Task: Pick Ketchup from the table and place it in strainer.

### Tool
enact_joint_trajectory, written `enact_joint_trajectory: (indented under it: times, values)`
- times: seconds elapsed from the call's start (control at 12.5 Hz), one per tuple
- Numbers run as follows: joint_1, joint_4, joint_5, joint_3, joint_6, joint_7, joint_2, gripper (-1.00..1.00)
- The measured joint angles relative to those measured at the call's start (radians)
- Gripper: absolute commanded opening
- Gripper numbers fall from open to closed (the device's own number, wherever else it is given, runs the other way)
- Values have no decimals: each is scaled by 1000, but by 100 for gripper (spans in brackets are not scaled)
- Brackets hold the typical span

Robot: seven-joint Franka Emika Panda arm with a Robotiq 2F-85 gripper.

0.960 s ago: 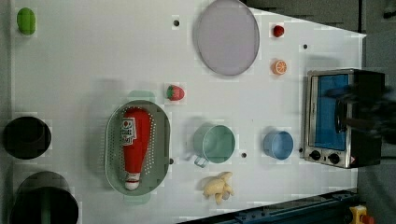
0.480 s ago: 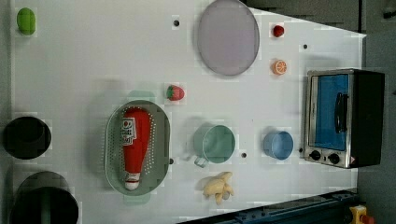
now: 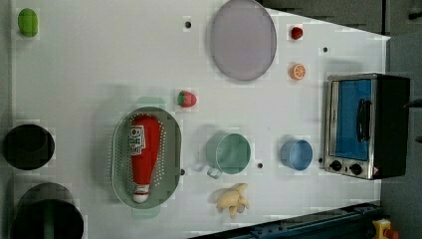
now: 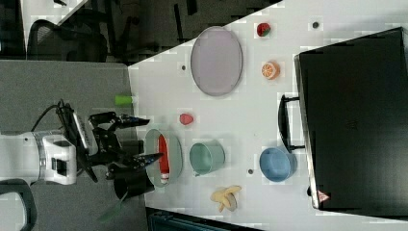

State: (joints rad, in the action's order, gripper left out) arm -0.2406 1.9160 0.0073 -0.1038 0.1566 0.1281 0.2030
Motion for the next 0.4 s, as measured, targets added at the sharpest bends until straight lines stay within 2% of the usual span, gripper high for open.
enact_joint_trajectory:
  times: [0.4]
  values:
    - [42,2,11,-60,-40,-1,5,100]
